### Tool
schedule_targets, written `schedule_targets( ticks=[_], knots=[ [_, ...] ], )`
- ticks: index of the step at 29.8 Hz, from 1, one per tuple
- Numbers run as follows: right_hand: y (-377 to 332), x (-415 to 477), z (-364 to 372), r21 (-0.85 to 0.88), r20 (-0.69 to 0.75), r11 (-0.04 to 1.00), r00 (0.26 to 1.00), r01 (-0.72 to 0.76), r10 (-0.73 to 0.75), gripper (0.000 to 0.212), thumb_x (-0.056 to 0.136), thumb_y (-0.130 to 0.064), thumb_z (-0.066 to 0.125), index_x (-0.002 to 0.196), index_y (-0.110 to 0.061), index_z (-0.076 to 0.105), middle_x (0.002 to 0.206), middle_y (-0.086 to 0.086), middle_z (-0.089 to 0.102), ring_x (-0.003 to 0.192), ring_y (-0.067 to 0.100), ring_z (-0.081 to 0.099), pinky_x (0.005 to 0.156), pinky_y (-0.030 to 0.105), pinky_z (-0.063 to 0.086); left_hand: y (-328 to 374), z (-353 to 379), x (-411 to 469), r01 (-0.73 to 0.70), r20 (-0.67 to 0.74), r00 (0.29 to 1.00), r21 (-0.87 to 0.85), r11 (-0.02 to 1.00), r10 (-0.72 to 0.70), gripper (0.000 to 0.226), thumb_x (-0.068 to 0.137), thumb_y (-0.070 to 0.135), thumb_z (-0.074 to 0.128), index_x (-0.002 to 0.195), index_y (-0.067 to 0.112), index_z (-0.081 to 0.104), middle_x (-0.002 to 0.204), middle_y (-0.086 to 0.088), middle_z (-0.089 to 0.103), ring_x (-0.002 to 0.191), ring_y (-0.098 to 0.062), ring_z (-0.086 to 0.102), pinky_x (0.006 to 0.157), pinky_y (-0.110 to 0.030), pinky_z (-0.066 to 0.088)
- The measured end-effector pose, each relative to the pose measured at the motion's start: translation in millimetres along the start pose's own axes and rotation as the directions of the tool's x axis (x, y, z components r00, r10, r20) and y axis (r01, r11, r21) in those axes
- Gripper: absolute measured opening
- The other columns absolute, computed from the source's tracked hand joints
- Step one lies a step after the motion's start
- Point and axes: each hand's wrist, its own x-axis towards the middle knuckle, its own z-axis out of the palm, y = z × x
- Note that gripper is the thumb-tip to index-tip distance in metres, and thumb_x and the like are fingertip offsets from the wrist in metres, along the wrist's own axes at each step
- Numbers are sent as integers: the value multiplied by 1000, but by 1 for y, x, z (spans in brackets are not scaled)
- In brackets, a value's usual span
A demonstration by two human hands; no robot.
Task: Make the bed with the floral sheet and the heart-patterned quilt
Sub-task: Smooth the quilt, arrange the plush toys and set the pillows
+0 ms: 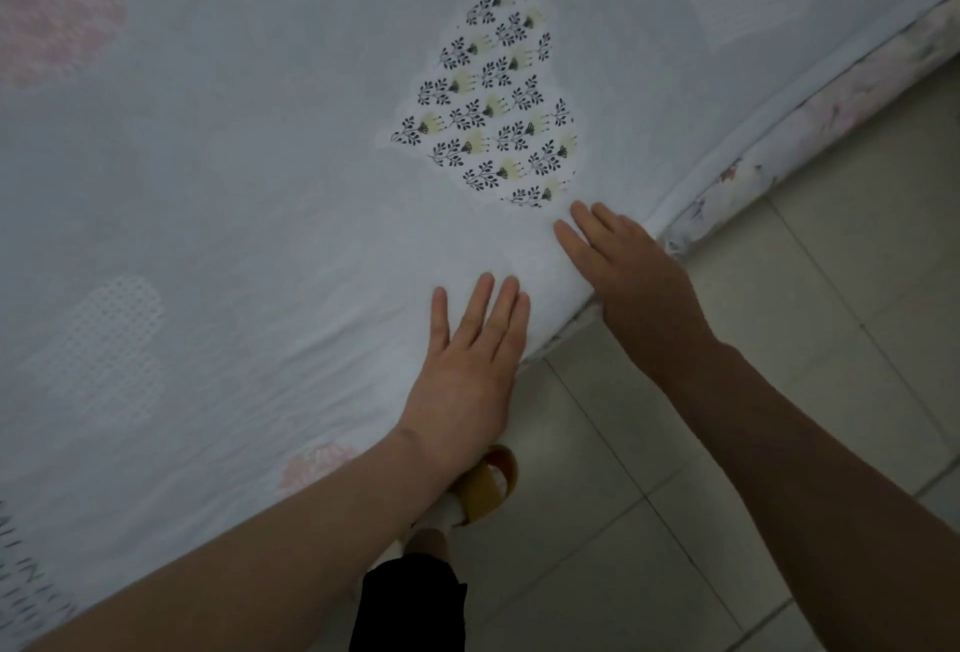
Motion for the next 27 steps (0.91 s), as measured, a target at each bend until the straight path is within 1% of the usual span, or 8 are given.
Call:
schedule_targets(
  ticks=[5, 10, 12, 15, 17, 19, 22, 27],
  knots=[
    [-2, -26, 10, 80, 16, 993, 996, -86, 85, 74, 69, 10, 23, 135, 0, 56, 142, 16, 53, 134, 30, 42, 107, 45, 44, 12, 13, 0, -36, 26, 999, -37, 999, 37, 77, 80, 5, 48, 153, 4, 22, 161, -13, 20, 150, -37, 10, 115, -66, 7],
    [-27, -21, 3, -38, 60, 981, 980, -189, 191, 61, 89, 2, 26, 148, -3, 38, 154, 19, 36, 142, 40, 33, 113, 55, 31, 3, -7, -11, 18, 26, 1000, -71, 997, -16, 76, 91, 18, 58, 156, 8, 20, 164, -12, 11, 151, -35, 6, 116, -64, 12],
    [-63, -30, -3, -2, -4, 993, 993, -121, 121, 55, 93, -4, 33, 146, -11, 45, 153, 18, 37, 141, 42, 34, 113, 58, 30, -9, -16, -41, 44, -29, 998, -84, 996, -47, 77, 89, 19, 63, 155, 9, 25, 163, -14, 16, 150, -35, 13, 116, -63, 18],
    [-138, -30, -5, 203, -52, 972, 993, 114, -106, 36, 88, -12, 46, 118, -15, 65, 133, 14, 59, 123, 35, 55, 102, 46, 43, -43, -11, -100, 51, -138, 988, -83, 995, -62, 67, 79, 20, 73, 138, 10, 45, 146, -18, 44, 134, -36, 43, 105, -53, 36],
    [-180, -26, -4, 260, 14, 963, 997, 73, -79, 27, 84, -16, 47, 106, -17, 63, 113, 8, 62, 104, 30, 60, 90, 40, 47, -63, -6, -130, 135, -152, 977, -103, 985, -150, 54, 74, 25, 78, 120, 14, 52, 124, -12, 53, 107, -34, 54, 87, -44, 41],
    [-210, -23, 0, 271, 87, 963, 996, -5, -19, 29, 83, -19, 45, 109, -18, 59, 114, 7, 59, 106, 28, 57, 93, 39, 45, -75, -1, -144, 184, -104, 976, -83, 979, -192, 42, 78, 34, 69, 111, 14, 53, 112, -10, 55, 92, -34, 55, 75, -41, 39],
    [-231, -20, 17, 252, 85, 968, 996, 9, -31, 28, 83, -23, 50, 108, -18, 62, 120, 5, 59, 113, 28, 55, 101, 38, 43, -81, 8, -150, 102, -86, 990, -111, 989, -112, 26, 78, 24, 55, 101, 13, 50, 99, -9, 52, 81, -32, 53, 69, -39, 36],
    [-229, -37, 41, 384, -82, 920, 995, 82, -54, 4, 72, -18, 59, 68, -16, 57, 72, 1, 55, 73, 21, 54, 75, 31, 36, -72, 11, -166, 107, -90, 986, -324, 940, -144, 23, 82, 14, 52, 104, 15, 55, 101, -6, 60, 86, -22, 54, 74, -26, 43]
  ],
)
